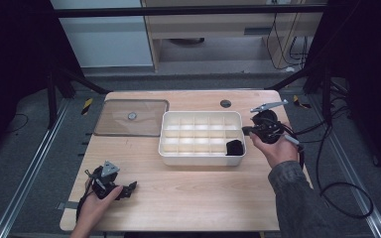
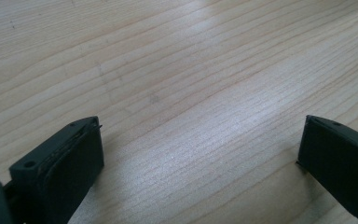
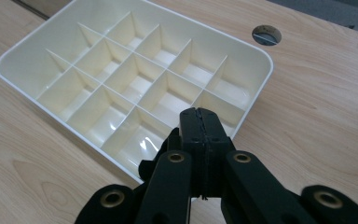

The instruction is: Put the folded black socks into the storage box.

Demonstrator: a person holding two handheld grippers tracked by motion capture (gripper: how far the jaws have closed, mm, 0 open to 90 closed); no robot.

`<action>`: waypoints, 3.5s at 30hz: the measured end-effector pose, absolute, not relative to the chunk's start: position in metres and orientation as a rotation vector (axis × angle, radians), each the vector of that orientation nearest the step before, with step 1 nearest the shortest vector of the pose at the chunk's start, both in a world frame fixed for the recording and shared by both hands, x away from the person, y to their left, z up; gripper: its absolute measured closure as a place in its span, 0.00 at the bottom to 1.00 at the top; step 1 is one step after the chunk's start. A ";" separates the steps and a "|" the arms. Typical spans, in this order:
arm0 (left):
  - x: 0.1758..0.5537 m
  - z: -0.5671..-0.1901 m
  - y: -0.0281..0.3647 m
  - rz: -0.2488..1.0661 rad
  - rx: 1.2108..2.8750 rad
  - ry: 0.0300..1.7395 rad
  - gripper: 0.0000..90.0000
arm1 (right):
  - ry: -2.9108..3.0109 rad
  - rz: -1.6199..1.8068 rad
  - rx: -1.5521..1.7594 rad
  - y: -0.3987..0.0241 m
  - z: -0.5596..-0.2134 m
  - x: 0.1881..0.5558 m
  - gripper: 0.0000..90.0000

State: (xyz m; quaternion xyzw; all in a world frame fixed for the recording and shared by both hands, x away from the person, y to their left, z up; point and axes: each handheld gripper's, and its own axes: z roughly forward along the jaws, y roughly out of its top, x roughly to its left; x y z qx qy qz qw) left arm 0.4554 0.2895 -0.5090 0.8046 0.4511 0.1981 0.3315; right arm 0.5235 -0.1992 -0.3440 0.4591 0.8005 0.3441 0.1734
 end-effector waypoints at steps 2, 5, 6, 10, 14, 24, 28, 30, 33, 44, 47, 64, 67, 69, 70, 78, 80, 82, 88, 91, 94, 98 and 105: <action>0.456 -0.509 0.289 0.517 2.102 1.178 0.00 | 2.257 1.001 1.304 -0.201 -0.343 0.522 1.00; 0.455 -0.509 0.289 0.518 2.102 1.179 0.00 | 2.229 1.047 1.316 -0.206 -0.340 0.521 1.00; 0.455 -0.509 0.289 0.519 2.102 1.179 0.00 | 2.219 1.059 1.318 -0.208 -0.339 0.521 1.00; 0.455 -0.509 0.289 0.519 2.102 1.181 0.00 | 2.179 1.101 1.325 -0.215 -0.338 0.515 1.00; 0.455 -0.509 0.289 0.519 2.102 1.180 0.00 | 2.166 1.116 1.324 -0.221 -0.339 0.510 1.00; 0.455 -0.509 0.289 0.519 2.102 1.181 0.00 | 2.128 1.160 1.365 -0.240 -0.350 0.498 1.00; 0.455 -0.509 0.289 0.519 2.102 1.181 0.00 | 2.126 1.159 1.368 -0.244 -0.355 0.492 0.95; 0.455 -0.509 0.289 0.519 2.102 1.181 0.00 | 2.125 1.155 1.371 -0.245 -0.358 0.489 0.94; 0.455 -0.509 0.289 0.519 2.102 1.181 0.00 | 2.121 1.155 1.372 -0.246 -0.362 0.487 0.87; 0.455 -0.509 0.289 0.519 2.102 1.181 0.00 | 2.083 1.132 1.408 -0.253 -0.374 0.470 0.41; 0.455 -0.509 0.289 0.519 2.102 1.181 0.00 | 2.041 1.106 1.414 -0.259 -0.380 0.462 0.28; 0.456 -0.509 0.289 0.516 2.104 1.175 0.00 | 2.102 1.059 1.406 -0.269 -0.450 0.440 0.17; 0.456 -0.509 0.289 0.517 2.104 1.175 0.00 | 2.077 1.074 1.373 -0.271 -0.464 0.440 0.16; 0.456 -0.509 0.289 0.517 2.105 1.175 0.00 | 2.072 1.078 1.371 -0.271 -0.476 0.440 0.15; 0.455 -0.509 0.289 0.516 2.104 1.175 0.00 | 2.073 1.081 1.377 -0.271 -0.479 0.440 0.15; 0.456 -0.509 0.290 0.514 2.110 1.168 0.00 | 2.043 1.082 1.377 -0.269 -0.502 0.444 0.15; 0.457 -0.509 0.290 0.514 2.111 1.167 0.00 | 2.039 1.072 1.373 -0.267 -0.503 0.445 0.15; 0.457 -0.509 0.290 0.514 2.111 1.167 0.00 | 2.039 1.059 1.368 -0.266 -0.504 0.446 0.14; 0.458 -0.509 0.289 0.512 2.107 1.168 0.00 | 2.038 1.050 1.383 -0.262 -0.506 0.447 0.12; 0.461 -0.509 0.289 0.514 2.110 1.167 0.00 | 2.050 1.026 1.387 -0.260 -0.509 0.448 0.11; 0.464 -0.509 0.287 0.515 2.105 1.172 0.00 | 2.059 1.012 1.396 -0.257 -0.510 0.449 0.10; 0.468 -0.509 0.287 0.516 2.108 1.172 0.00 | 2.080 0.959 1.406 -0.254 -0.511 0.451 0.10; 0.474 -0.509 0.287 0.509 2.117 1.154 0.00 | 2.079 0.901 1.424 -0.249 -0.513 0.452 0.06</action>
